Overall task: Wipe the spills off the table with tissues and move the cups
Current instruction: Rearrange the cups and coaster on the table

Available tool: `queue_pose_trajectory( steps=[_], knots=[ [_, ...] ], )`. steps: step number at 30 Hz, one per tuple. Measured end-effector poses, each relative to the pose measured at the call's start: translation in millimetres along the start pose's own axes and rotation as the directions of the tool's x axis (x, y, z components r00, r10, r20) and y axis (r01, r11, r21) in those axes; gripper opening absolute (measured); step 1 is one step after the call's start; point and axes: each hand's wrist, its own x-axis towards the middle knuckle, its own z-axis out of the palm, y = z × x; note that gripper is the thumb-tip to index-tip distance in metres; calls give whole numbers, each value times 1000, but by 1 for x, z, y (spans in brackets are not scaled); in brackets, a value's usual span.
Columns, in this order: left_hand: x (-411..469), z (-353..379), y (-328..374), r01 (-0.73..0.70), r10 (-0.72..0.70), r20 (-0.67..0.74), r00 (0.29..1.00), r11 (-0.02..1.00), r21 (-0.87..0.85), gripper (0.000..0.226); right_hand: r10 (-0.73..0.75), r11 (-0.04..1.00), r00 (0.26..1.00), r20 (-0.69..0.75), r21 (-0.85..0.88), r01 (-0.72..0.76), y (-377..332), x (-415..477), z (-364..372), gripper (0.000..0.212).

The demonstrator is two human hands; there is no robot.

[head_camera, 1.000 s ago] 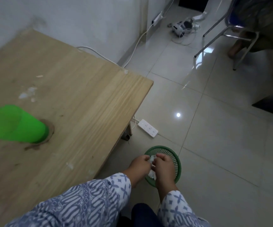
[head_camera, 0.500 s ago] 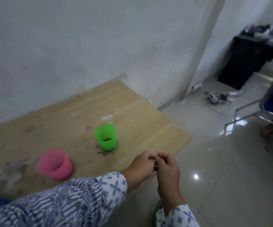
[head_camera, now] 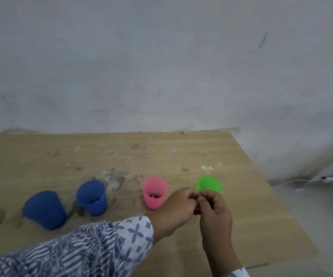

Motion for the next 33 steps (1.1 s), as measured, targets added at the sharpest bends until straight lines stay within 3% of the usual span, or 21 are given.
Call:
queue_pose_trajectory(
  steps=[9, 19, 29, 33],
  knots=[
    [-46, -105, 2, -80, 77, -319, 945, 997, 3, 22, -85, 996, 941, 326, 67, 67, -44, -21, 95, 23],
    [-108, -228, -16, -110, 119, -594, 796, 993, 51, 24, -144, 987, 778, 611, 35, 155, -65, -83, 215, 19],
    [-167, -372, -90, 12, 31, -633, 774, 998, 63, 20, -36, 983, 609, 792, -83, 166, -52, -168, 344, 27],
    [-181, -420, -133, 95, -24, -632, 775, 992, 79, 15, 24, 959, 619, 785, -194, 208, -25, -196, 384, 28]
  ],
)
